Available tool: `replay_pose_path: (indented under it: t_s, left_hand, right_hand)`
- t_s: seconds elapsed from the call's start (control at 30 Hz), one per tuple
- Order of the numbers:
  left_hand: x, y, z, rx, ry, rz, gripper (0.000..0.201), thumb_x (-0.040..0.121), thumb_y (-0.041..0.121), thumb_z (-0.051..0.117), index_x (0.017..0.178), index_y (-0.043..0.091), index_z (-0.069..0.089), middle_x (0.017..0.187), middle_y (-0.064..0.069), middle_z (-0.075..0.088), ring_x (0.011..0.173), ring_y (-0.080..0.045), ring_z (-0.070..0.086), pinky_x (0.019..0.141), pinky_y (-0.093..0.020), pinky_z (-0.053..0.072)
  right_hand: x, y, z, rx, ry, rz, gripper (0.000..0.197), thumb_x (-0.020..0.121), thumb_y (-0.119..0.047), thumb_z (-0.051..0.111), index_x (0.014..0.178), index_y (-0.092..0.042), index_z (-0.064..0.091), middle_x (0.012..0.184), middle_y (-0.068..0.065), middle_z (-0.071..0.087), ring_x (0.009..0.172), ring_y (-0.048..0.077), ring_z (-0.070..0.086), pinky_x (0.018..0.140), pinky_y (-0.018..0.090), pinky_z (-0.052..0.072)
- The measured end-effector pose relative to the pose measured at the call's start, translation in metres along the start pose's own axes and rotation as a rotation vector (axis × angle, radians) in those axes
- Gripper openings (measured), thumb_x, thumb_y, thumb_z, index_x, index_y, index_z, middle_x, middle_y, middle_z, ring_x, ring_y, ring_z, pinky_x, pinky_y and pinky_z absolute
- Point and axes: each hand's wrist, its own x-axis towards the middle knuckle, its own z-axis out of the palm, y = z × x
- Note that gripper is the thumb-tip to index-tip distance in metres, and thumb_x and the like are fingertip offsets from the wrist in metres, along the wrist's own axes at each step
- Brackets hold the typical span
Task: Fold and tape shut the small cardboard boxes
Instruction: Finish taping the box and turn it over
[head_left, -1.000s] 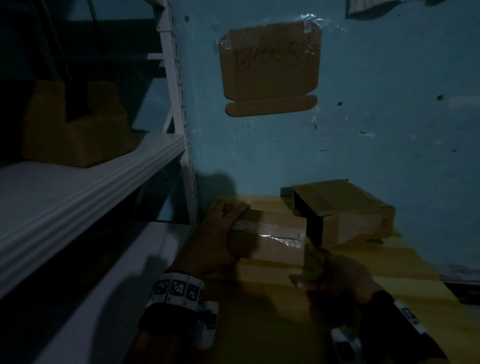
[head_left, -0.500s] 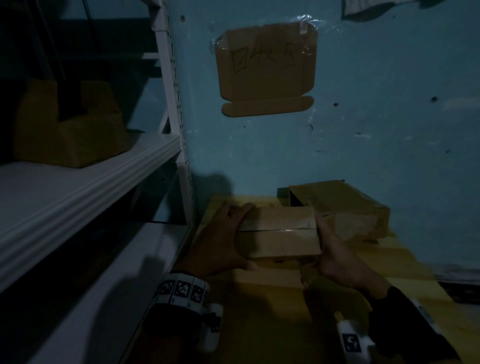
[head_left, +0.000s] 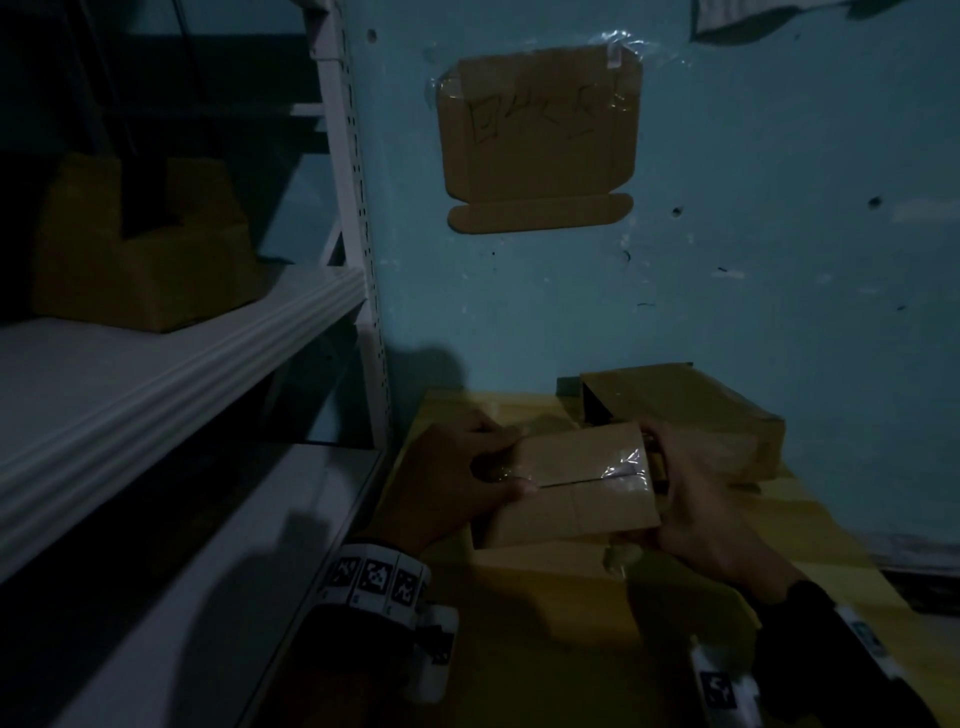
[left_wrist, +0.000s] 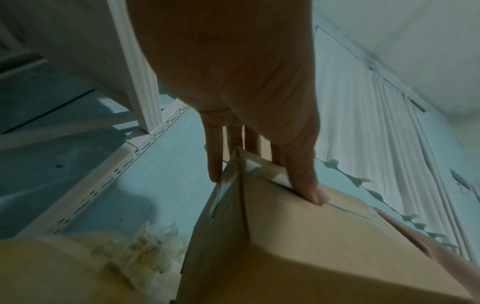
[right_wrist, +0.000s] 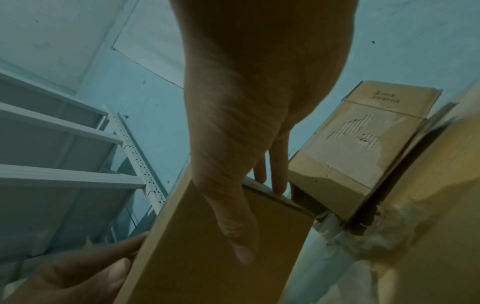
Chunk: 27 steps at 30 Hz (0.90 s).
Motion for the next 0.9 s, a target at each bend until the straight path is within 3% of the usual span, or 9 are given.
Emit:
replay_pose_path:
  t_s: [0.07, 0.2, 0.33, 0.4, 0.43, 0.5, 0.6, 0.73, 0.9]
  left_hand:
    - [0.0, 0.0, 0.001, -0.023, 0.007, -0.007, 0.062, 0.07, 0.041, 0.086, 0.127, 0.026, 0.067, 0.115, 0.01, 0.067, 0.103, -0.005, 0.062, 0.088, -0.025, 0.055]
    - [0.001, -0.003, 0.005, 0.036, 0.04, 0.03, 0.054, 0.077, 0.041, 0.082, 0.126, 0.025, 0.068, 0.111, 0.007, 0.067, 0.098, -0.009, 0.063, 0.082, -0.03, 0.055]
    - [0.003, 0.003, 0.008, 0.069, 0.124, 0.063, 0.05, 0.079, 0.025, 0.082, 0.127, 0.018, 0.067, 0.118, 0.002, 0.065, 0.105, -0.015, 0.06, 0.089, -0.035, 0.053]
    - [0.004, 0.007, 0.011, 0.122, 0.19, 0.105, 0.052, 0.075, 0.017, 0.083, 0.124, 0.018, 0.065, 0.122, 0.002, 0.058, 0.112, -0.016, 0.055, 0.092, -0.031, 0.05]
    - [0.005, 0.008, 0.011, 0.143, 0.224, 0.118, 0.051, 0.073, 0.013, 0.084, 0.119, 0.019, 0.064, 0.123, 0.003, 0.054, 0.114, -0.016, 0.052, 0.092, -0.028, 0.049]
    - [0.008, 0.01, 0.013, 0.203, 0.277, 0.144, 0.045, 0.068, 0.007, 0.085, 0.106, 0.018, 0.063, 0.118, 0.004, 0.05, 0.111, -0.017, 0.049, 0.086, -0.029, 0.049]
    - [0.011, 0.01, 0.016, 0.26, 0.326, 0.184, 0.029, 0.067, 0.001, 0.082, 0.089, 0.013, 0.066, 0.103, 0.002, 0.053, 0.098, -0.019, 0.05, 0.074, -0.034, 0.05]
    - [0.01, 0.009, 0.021, 0.265, 0.306, 0.156, 0.022, 0.071, 0.002, 0.079, 0.085, 0.014, 0.066, 0.096, 0.002, 0.056, 0.092, -0.019, 0.052, 0.071, -0.04, 0.05]
    - [0.01, 0.008, 0.021, 0.251, 0.302, 0.115, 0.021, 0.07, 0.003, 0.079, 0.08, 0.016, 0.065, 0.091, 0.003, 0.058, 0.089, -0.017, 0.053, 0.068, -0.04, 0.05]
  right_hand:
    - [0.001, -0.001, 0.0, -0.019, 0.008, -0.014, 0.114, 0.053, -0.047, 0.096, 0.139, -0.066, 0.025, 0.138, -0.024, 0.056, 0.126, 0.0, 0.056, 0.101, 0.037, 0.053]
    - [0.002, 0.002, 0.002, -0.036, 0.017, -0.015, 0.113, 0.049, -0.056, 0.09, 0.145, -0.044, 0.031, 0.139, -0.013, 0.057, 0.126, 0.009, 0.058, 0.1, 0.042, 0.054]
    - [0.004, 0.004, 0.004, -0.048, 0.045, -0.034, 0.113, 0.052, -0.035, 0.099, 0.143, -0.043, 0.031, 0.133, -0.022, 0.055, 0.122, -0.005, 0.055, 0.097, 0.025, 0.051]
    - [0.005, 0.005, 0.006, -0.069, 0.067, -0.041, 0.113, 0.053, -0.027, 0.101, 0.141, -0.04, 0.031, 0.128, -0.03, 0.051, 0.117, -0.015, 0.052, 0.094, 0.014, 0.045]
    - [0.006, 0.005, 0.006, -0.073, 0.076, -0.04, 0.113, 0.052, -0.026, 0.101, 0.142, -0.037, 0.032, 0.127, -0.031, 0.05, 0.116, -0.013, 0.053, 0.093, 0.014, 0.045]
    - [0.006, 0.005, 0.007, -0.066, 0.082, -0.035, 0.112, 0.052, -0.028, 0.1, 0.142, -0.032, 0.034, 0.126, -0.029, 0.051, 0.116, -0.007, 0.056, 0.091, 0.014, 0.046]
    - [0.007, 0.002, 0.008, -0.08, 0.09, -0.042, 0.111, 0.051, -0.03, 0.099, 0.141, -0.032, 0.033, 0.122, -0.031, 0.05, 0.117, -0.02, 0.05, 0.084, 0.008, 0.046]
    - [0.007, 0.0, 0.009, -0.062, 0.081, -0.024, 0.106, 0.051, -0.039, 0.093, 0.14, -0.031, 0.035, 0.123, -0.025, 0.053, 0.113, -0.017, 0.051, 0.088, 0.015, 0.047]
    - [0.003, 0.001, 0.009, 0.026, 0.044, 0.015, 0.111, 0.05, -0.06, 0.09, 0.143, -0.03, 0.039, 0.133, -0.027, 0.052, 0.122, -0.002, 0.056, 0.094, 0.036, 0.057]
